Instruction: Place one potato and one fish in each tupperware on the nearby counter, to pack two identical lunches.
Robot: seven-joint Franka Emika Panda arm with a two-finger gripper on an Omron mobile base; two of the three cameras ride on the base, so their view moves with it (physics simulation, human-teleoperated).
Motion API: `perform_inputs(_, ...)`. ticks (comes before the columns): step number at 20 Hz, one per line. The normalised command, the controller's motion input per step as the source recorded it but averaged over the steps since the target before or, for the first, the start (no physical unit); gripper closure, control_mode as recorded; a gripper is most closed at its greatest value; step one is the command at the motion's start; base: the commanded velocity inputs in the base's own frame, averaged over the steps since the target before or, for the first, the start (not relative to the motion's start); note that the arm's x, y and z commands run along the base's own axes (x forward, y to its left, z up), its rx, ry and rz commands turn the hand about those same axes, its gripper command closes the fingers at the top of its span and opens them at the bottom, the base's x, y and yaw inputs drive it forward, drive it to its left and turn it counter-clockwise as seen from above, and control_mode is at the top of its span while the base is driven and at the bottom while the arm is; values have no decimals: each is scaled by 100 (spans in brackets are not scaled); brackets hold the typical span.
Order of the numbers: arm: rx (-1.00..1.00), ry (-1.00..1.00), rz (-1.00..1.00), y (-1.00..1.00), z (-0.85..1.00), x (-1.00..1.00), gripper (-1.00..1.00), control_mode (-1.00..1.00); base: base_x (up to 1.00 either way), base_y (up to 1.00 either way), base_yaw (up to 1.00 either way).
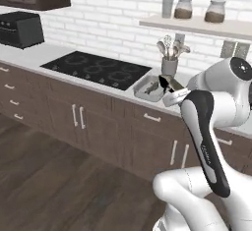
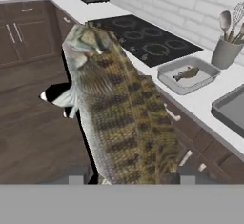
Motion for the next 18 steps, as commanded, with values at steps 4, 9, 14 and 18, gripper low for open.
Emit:
perform_inputs(4,0,0,0,0,0,0,100,100,100,0,-56)
perform_inputs(9,0,0,0,0,0,0,100,100,79,29,-81)
perform_inputs(14,0,0,0,0,0,0,100,100,79,49,-83)
perform_inputs(18,0,0,0,0,0,0,100,100,89,37,-77)
